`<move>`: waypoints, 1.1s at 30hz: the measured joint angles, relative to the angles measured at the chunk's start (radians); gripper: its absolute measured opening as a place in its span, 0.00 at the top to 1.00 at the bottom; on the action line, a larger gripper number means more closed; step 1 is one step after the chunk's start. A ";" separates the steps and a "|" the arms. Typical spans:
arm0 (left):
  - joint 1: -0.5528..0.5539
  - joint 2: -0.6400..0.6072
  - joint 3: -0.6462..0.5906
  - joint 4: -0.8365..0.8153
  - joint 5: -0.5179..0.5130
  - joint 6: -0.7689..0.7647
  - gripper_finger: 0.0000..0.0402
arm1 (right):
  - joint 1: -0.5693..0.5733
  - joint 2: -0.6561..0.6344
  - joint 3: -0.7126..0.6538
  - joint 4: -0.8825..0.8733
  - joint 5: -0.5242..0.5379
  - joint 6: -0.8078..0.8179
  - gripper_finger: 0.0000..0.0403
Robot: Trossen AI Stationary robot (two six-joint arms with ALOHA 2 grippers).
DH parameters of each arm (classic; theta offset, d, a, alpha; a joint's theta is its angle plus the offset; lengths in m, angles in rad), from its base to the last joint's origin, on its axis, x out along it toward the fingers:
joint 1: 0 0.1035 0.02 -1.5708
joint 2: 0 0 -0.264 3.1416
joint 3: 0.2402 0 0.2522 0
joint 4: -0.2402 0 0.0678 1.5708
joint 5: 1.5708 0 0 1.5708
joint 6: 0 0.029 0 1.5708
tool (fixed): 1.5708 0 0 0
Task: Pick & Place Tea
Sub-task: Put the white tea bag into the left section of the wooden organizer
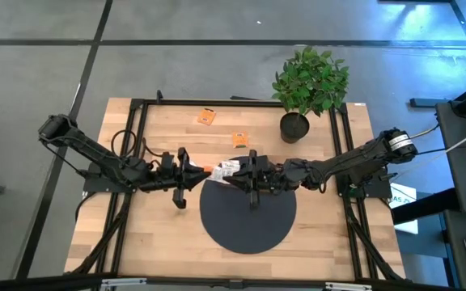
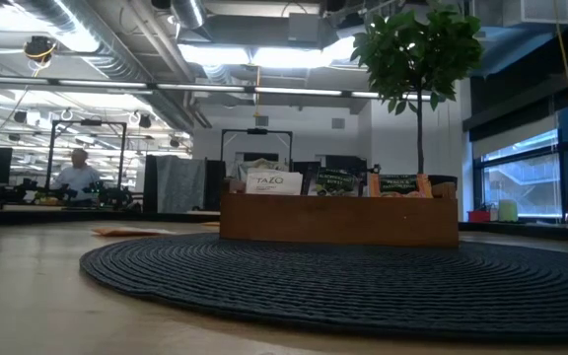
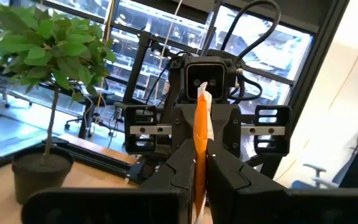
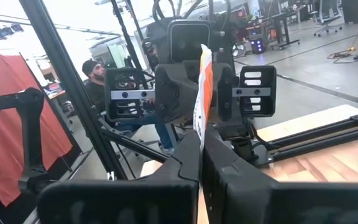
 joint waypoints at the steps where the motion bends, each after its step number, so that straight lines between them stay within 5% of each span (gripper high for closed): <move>1: 0.000 0.000 0.000 0.000 0.000 0.012 0.95 | 0.000 0.000 0.000 0.000 0.000 0.000 0.99; 9: -0.001 0.000 0.000 -0.028 -0.013 0.026 0.78 | -0.015 -0.065 0.000 -0.137 -0.005 0.047 0.99; 17: -0.001 -0.036 0.000 -0.389 0.128 -0.218 0.68 | -0.113 -0.146 0.133 -0.728 -0.114 0.105 0.99; 24: -0.001 -0.065 -0.001 -0.704 0.158 -0.434 0.68 | -0.248 0.018 0.415 -1.227 -0.342 0.048 1.00; 33: -0.001 -0.065 -0.001 -0.869 0.149 -0.543 0.68 | -0.304 0.290 0.603 -1.453 -0.414 -0.077 0.99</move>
